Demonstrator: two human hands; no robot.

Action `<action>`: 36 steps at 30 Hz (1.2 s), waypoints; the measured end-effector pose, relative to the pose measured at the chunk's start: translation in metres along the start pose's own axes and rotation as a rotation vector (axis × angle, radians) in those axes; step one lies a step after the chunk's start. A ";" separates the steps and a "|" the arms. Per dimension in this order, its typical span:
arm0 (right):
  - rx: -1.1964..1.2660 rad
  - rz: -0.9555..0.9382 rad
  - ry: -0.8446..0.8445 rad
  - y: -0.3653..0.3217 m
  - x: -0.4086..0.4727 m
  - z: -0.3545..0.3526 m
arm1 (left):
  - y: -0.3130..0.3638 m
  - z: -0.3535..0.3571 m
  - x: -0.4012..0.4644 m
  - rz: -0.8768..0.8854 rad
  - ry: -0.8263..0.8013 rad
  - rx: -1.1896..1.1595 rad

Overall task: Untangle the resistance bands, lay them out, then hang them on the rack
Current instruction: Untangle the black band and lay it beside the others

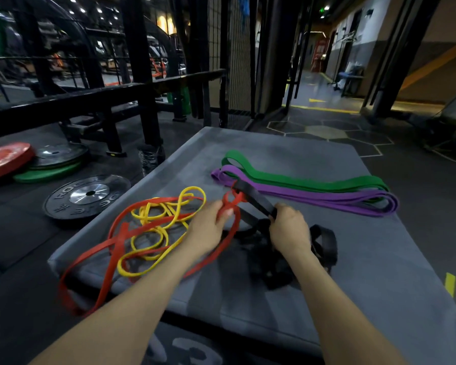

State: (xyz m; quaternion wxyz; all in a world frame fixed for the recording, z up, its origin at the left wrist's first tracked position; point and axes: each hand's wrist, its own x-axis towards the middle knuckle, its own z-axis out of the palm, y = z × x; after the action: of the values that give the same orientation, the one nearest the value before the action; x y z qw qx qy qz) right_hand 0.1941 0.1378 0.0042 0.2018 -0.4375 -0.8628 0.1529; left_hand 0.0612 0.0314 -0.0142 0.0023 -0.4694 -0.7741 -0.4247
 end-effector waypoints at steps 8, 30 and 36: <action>-0.012 0.014 0.007 -0.028 -0.004 0.001 | -0.001 -0.071 -0.005 -0.248 0.234 -0.397; 0.139 0.234 0.126 -0.034 0.020 0.007 | -0.030 -0.123 0.020 -0.339 0.253 0.045; 0.022 0.164 0.057 -0.032 0.020 0.014 | -0.068 -0.098 0.019 -0.649 -0.220 0.501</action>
State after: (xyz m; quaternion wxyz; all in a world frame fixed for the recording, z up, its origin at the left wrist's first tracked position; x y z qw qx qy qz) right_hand 0.1541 0.1341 0.0101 0.2177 -0.5085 -0.8165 0.1657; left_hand -0.0381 -0.0329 0.0116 -0.1004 -0.2288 -0.9567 -0.1494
